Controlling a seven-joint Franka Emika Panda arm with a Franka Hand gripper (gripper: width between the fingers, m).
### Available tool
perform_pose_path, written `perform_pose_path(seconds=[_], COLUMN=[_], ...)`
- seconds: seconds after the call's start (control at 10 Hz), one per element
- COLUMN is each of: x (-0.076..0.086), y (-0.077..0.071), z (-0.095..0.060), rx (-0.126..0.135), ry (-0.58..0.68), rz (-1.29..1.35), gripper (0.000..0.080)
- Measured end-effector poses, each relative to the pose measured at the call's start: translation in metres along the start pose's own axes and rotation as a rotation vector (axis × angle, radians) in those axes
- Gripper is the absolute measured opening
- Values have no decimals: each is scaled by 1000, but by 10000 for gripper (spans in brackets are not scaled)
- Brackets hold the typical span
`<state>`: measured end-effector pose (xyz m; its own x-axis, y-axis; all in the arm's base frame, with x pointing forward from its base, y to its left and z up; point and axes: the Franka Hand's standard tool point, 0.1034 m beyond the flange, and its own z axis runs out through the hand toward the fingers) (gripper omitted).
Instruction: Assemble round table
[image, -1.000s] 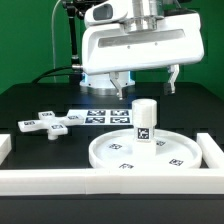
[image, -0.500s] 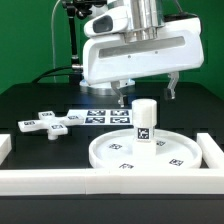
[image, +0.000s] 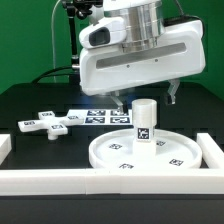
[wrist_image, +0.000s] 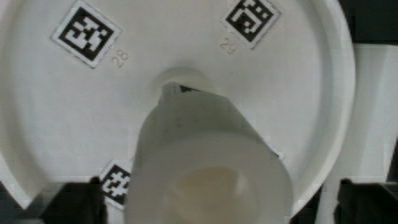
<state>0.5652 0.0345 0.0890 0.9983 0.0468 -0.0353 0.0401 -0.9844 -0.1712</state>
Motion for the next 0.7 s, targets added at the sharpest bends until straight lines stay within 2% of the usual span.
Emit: perform_pose_path(seconds=[0.2, 0.3, 0.4, 0.5, 0.7], x=[2, 3, 4, 3, 4], y=[1, 2, 1, 3, 3], z=[1, 0, 1, 2, 2], rx=[-8, -19, -22, -27, -27], ry=[12, 13, 18, 33, 35], rz=[-37, -77, -85, -87, -86], gripper=[649, 601, 601, 423, 409])
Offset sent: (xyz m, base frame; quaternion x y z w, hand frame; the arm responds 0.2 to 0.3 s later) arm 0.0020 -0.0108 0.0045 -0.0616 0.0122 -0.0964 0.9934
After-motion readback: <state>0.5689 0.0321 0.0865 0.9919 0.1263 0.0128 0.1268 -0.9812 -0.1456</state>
